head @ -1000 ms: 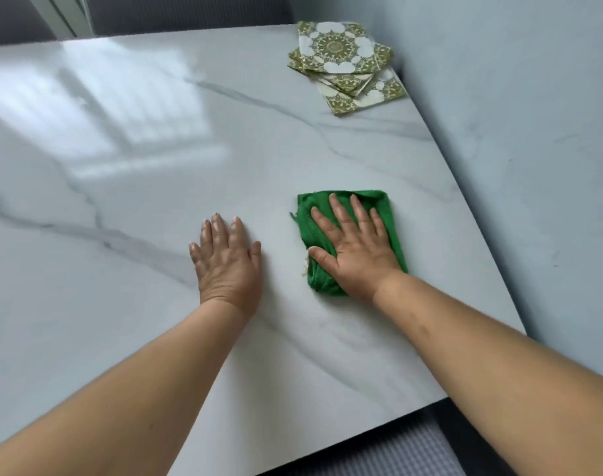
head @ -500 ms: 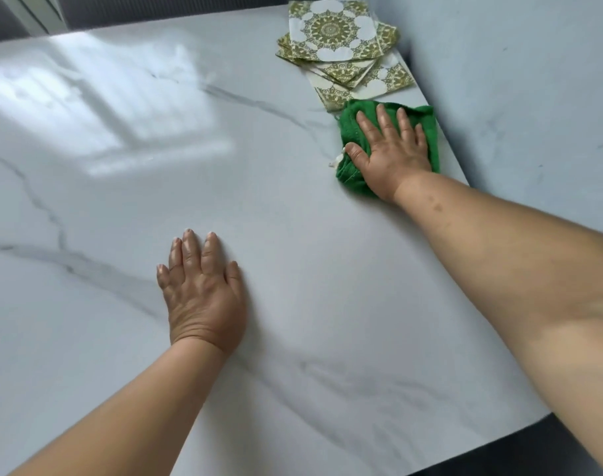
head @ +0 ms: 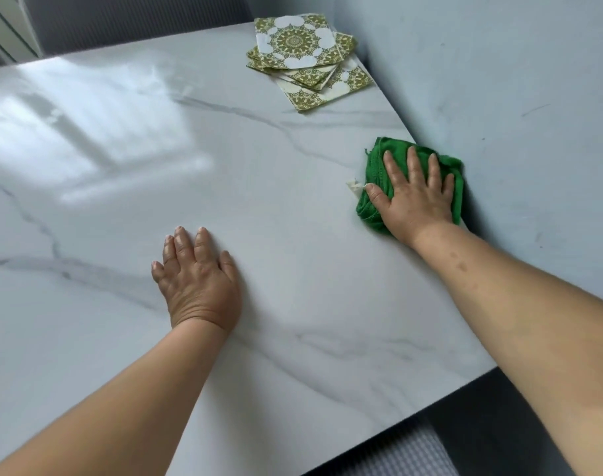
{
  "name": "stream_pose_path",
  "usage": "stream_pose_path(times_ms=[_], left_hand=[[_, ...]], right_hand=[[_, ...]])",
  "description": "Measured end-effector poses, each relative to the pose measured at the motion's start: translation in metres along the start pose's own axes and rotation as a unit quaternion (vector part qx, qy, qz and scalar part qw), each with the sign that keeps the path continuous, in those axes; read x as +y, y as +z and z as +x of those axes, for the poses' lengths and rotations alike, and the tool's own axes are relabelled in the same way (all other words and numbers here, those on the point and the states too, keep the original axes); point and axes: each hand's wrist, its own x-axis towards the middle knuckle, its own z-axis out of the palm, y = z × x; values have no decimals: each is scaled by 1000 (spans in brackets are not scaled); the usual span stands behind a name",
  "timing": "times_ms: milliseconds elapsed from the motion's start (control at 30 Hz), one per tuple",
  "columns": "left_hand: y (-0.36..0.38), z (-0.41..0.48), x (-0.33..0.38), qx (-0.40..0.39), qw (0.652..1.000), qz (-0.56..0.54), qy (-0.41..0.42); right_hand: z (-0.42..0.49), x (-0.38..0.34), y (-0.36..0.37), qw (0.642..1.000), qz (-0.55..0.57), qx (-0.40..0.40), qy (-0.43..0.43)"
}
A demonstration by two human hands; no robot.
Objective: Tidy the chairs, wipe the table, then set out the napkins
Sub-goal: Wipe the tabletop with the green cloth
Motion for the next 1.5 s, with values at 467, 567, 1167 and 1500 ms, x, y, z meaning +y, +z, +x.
stream_pose_path(times_ms=[467,567,1167,1500], left_hand=[[-5,-2,-4,-32,999,-21,26],[-2,1,-2,-31,999,-13,19],[4,2,3,-30,999,10,-11],[4,1,0,-24,1000,10,1]], right_hand=[[-205,-11,41,998,-11,-38,-38],[-173,-10,35,999,-17,-21,-27],[-31,-97,12,959,0,-45,-281],[110,-65,-18,1000,9,-10,-13]])
